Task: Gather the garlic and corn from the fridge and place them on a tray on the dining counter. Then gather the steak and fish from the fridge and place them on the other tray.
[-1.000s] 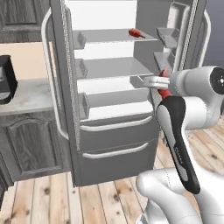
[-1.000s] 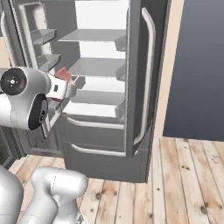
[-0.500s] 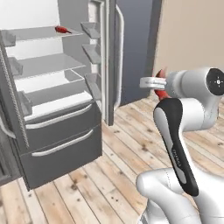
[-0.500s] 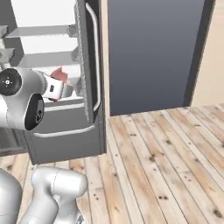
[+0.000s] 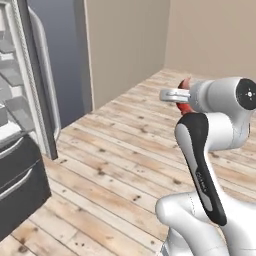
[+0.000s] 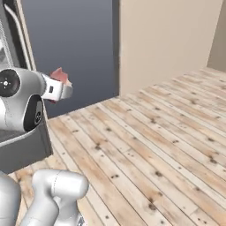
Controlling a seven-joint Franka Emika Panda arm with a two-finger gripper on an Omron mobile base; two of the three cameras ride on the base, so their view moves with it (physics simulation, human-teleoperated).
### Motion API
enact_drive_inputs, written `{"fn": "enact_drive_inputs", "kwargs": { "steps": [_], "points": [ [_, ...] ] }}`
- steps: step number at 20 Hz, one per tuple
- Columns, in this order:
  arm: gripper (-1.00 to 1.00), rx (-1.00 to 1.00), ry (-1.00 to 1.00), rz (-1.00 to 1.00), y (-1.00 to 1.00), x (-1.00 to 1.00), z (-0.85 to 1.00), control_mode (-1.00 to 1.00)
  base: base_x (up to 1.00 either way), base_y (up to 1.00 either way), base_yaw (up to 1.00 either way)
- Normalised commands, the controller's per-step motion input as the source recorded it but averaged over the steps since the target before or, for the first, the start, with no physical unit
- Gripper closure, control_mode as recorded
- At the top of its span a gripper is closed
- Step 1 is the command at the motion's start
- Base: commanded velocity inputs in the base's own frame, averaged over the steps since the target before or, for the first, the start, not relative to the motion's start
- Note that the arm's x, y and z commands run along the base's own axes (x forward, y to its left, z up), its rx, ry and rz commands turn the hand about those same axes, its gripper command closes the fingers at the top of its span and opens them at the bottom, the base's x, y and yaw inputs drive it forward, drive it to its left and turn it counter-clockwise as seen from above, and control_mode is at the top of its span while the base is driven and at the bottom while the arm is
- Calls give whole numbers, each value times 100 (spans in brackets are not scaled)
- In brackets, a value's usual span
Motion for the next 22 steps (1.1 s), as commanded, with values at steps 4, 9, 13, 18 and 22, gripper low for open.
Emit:
{"fn": "enact_drive_inputs", "kwargs": {
  "steps": [4,9,13,18,22],
  "points": [
    [100,0,0,0,0,0,0,100,47,-51,-56],
    [100,0,0,0,0,0,0,100,77,-29,-52],
    [100,0,0,0,0,0,0,100,100,-5,-46],
    [100,0,0,0,0,0,0,100,100,0,-40],
    [100,0,0,0,0,0,0,100,100,22,-33]
  ]
}}
